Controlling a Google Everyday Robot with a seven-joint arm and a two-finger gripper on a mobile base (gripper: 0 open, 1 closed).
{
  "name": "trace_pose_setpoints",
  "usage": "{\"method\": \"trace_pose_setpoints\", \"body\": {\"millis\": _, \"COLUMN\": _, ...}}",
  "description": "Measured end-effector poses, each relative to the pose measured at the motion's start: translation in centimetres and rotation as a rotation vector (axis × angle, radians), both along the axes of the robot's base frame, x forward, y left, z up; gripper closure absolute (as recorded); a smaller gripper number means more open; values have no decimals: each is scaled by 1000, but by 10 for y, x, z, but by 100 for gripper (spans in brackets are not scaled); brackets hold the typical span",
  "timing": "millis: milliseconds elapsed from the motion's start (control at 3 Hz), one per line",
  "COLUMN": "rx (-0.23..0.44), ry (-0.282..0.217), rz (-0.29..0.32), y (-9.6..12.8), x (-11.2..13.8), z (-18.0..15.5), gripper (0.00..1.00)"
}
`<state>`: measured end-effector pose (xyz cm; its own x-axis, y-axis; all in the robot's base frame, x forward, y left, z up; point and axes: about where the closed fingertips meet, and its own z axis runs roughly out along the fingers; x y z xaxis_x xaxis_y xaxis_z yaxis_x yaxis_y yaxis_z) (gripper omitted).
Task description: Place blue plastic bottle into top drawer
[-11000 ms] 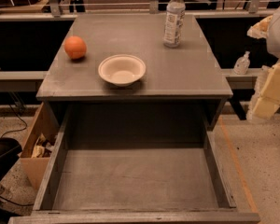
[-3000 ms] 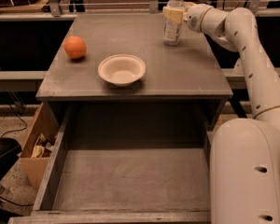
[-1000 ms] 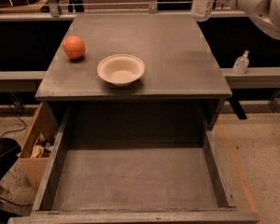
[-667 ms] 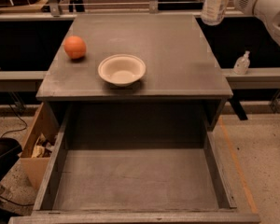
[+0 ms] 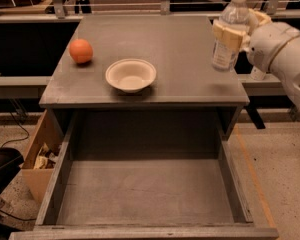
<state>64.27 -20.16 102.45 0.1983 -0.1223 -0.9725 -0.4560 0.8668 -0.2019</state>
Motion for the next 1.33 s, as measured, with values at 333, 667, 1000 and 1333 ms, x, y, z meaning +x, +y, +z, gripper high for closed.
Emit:
{"method": "trace_pose_setpoints", "body": {"millis": 333, "rx": -13, "ry": 8, "rz": 79, "y": 16, "x": -58, "z": -39, "gripper": 100}}
{"method": "trace_pose_setpoints", "body": {"millis": 667, "rx": -33, "ry": -5, "rz": 85, "y": 27, "x": -126, "z": -58, "gripper": 100}}
{"method": "trace_pose_setpoints", "body": {"millis": 1000, "rx": -68, "ry": 1, "rz": 88, "y": 19, "x": -165, "z": -71, "gripper": 100}}
{"method": "trace_pose_setpoints", "body": {"millis": 1333, "rx": -78, "ry": 21, "rz": 137, "y": 5, "x": -175, "z": -95, "gripper": 100}}
